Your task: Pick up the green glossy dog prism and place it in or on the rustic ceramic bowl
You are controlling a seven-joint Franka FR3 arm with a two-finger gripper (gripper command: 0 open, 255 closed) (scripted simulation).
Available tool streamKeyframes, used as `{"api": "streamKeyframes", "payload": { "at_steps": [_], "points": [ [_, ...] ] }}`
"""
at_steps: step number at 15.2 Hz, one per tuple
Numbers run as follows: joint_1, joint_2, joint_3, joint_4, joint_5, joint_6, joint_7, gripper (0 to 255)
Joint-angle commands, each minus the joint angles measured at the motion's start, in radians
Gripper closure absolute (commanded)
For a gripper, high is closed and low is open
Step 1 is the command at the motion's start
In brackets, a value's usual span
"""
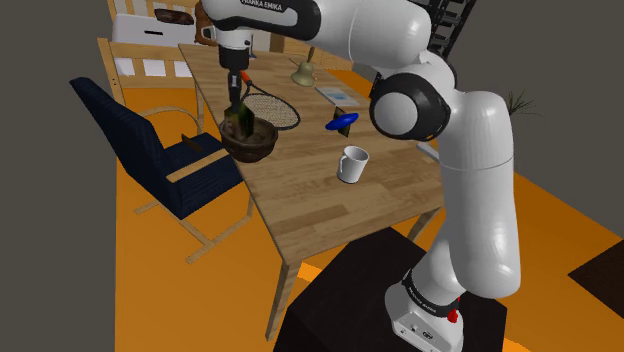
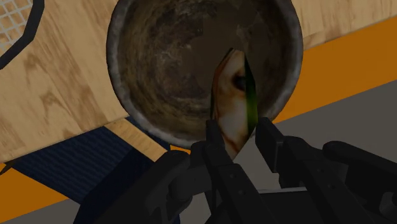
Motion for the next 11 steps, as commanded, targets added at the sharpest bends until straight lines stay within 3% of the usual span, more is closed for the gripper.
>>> {"api": "streamKeyframes", "payload": {
  "at_steps": [1, 11],
  "points": [
    [0.003, -0.008, 0.0, -0.041, -0.001, 0.034, -0.002, 255],
    [0.007, -0.013, -0.001, -0.077, -0.001, 0.065, -0.003, 255]
  ]
}}
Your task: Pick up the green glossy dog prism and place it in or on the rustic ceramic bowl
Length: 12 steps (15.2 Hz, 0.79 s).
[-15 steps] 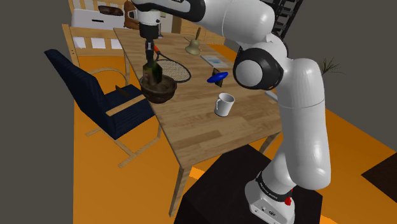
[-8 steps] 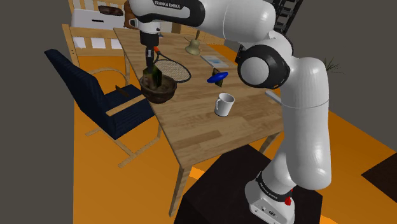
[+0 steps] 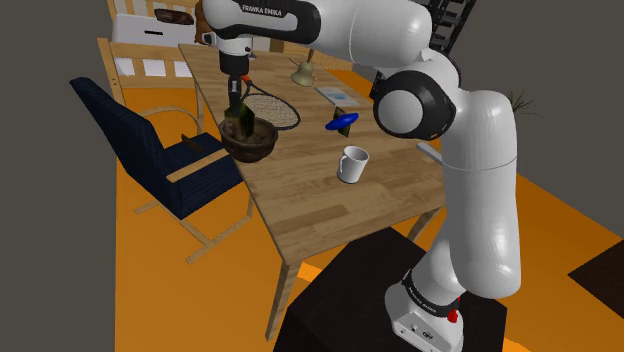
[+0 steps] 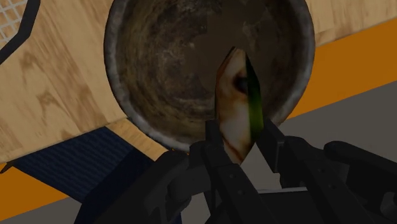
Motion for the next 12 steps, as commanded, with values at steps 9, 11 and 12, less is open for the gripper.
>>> {"api": "streamKeyframes", "payload": {
  "at_steps": [9, 11, 12],
  "points": [
    [-0.018, 0.051, 0.003, 0.167, 0.007, -0.131, 0.003, 0],
    [-0.025, 0.07, 0.004, 0.226, 0.01, -0.171, 0.005, 0],
    [-0.025, 0.07, 0.004, 0.226, 0.01, -0.171, 0.005, 0]
  ]
}}
